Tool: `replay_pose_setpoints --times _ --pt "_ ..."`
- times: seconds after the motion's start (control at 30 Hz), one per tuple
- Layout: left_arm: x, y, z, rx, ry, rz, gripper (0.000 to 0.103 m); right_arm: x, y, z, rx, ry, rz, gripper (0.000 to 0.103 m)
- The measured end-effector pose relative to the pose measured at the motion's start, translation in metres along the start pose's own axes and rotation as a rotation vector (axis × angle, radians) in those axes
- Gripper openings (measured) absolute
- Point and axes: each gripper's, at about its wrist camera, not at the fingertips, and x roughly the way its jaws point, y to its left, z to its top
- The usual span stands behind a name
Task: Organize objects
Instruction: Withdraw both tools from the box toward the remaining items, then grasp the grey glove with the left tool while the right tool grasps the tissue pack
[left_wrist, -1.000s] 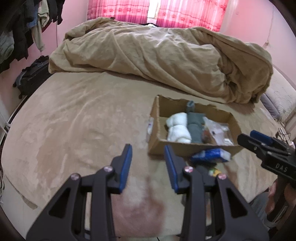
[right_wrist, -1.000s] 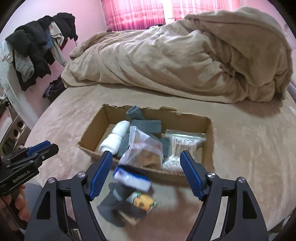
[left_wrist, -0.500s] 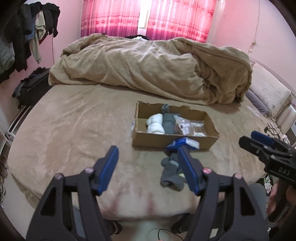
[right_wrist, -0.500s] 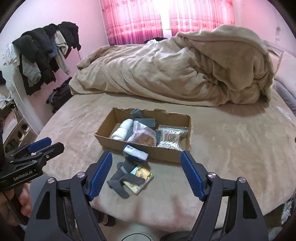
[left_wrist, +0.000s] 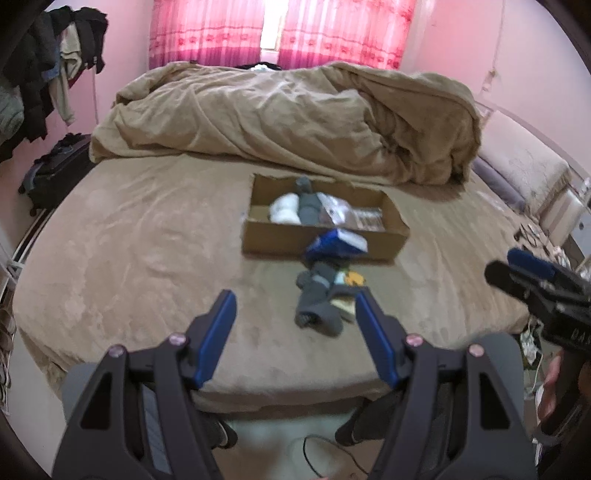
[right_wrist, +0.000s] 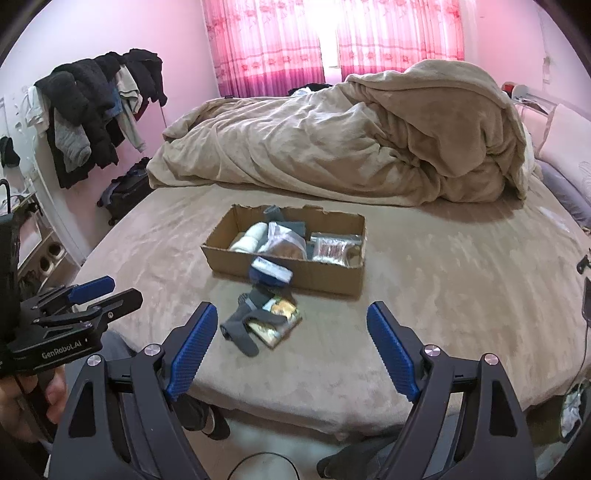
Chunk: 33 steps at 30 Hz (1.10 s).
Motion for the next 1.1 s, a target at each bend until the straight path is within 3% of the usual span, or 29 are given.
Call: replay_pose_setpoints --times 0.17,0.37,0.87,1.1 --pt "0.019 -0.012 -0.026 0.032 0.059 -0.005 0.068 0.003 0.001 -0.018 0.001 0.010 0.004 0.086" --pt "0.042 -0.012 -0.039 0.040 0.065 0.010 0.068 0.027 0.002 -0.034 -0.001 0.057 0.015 0.086" --pt "0.134 -0.001 -0.037 0.085 0.127 0.006 0.068 0.098 -0.011 -0.057 0.028 0.163 0.032 0.086" --pt "0.173 0.001 -0.031 0.099 0.162 -0.043 0.068 0.132 -0.014 -0.059 0.026 0.206 0.044 0.086"
